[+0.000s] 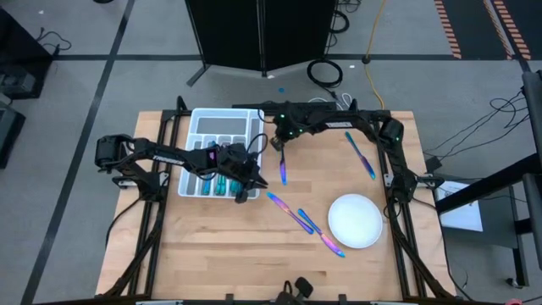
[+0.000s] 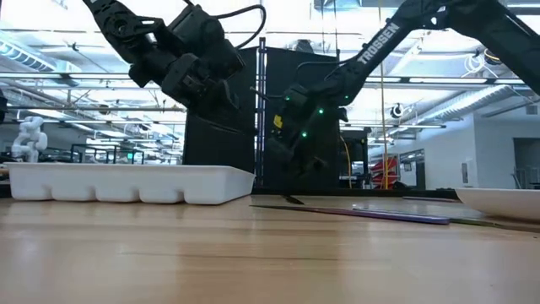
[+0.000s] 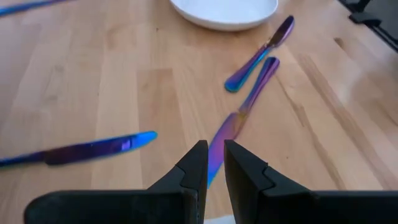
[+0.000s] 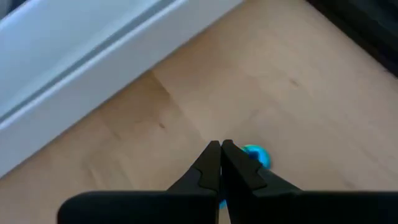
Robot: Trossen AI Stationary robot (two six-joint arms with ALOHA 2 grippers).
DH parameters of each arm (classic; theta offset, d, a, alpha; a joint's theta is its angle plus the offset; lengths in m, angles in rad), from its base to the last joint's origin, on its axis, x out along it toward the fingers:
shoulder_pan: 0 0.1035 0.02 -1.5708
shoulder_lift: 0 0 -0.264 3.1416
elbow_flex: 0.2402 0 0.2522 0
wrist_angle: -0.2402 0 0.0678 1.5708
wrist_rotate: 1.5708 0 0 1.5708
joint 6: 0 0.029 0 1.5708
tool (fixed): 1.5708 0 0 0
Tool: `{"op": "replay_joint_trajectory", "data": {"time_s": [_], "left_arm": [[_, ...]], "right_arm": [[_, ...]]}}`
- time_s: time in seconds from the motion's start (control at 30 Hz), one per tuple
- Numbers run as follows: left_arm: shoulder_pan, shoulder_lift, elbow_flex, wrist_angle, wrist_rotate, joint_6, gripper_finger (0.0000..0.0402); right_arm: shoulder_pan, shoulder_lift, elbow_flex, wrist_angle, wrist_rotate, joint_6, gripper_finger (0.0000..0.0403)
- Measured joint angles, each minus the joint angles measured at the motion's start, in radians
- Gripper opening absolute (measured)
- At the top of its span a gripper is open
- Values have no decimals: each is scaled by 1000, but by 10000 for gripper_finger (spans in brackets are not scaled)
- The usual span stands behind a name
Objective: Sort silverware
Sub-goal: Put the iridescent knife into the white silverware tray
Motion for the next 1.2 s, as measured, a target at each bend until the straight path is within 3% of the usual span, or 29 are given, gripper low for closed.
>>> {"op": "replay_joint_trajectory", "data": {"time_s": [0.17, 0.63, 0.87, 1.2], "left_arm": [[1, 0, 0, -25, -1, 0, 52], [1, 0, 0, 8, -5, 0, 52], [1, 0, 0, 13, -5, 26, 52], [1, 0, 0, 16, -5, 27, 52]], "right_arm": [[-8, -15, 2, -10, 25, 4, 0], [-40, 0, 2, -45, -31, 38, 0], [-40, -4, 5, -173, -14, 78, 0], [13, -53, 0, -473, 206, 87, 0]]}}
